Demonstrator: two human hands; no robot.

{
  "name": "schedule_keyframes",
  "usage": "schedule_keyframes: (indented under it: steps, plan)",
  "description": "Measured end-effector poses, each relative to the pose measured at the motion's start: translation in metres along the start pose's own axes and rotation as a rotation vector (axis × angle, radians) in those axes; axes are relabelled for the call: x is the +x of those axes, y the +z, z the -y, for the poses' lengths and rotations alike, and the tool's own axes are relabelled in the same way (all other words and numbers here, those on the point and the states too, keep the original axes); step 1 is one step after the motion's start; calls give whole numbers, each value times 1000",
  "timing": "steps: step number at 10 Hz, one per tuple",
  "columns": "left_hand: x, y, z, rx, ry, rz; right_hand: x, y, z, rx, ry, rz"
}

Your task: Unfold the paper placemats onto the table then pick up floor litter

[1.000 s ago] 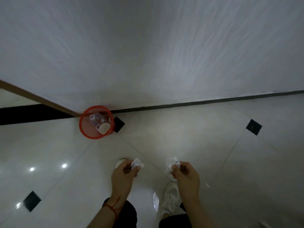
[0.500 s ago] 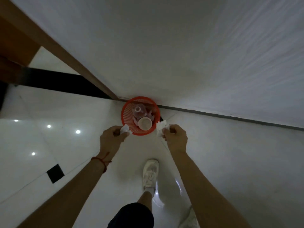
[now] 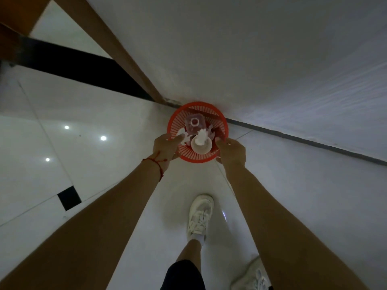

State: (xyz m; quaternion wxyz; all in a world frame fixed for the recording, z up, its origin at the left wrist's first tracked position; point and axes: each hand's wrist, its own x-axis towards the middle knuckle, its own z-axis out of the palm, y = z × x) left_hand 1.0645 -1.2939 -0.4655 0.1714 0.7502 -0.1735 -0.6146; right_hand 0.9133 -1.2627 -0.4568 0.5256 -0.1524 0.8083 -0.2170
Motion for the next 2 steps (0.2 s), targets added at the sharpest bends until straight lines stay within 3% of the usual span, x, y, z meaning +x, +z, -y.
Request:
schedule_keyframes:
  steps: [2]
  plan:
    - [-27, -5, 6, 201, -18, -40, -34, -45, -21, 269, 185, 19]
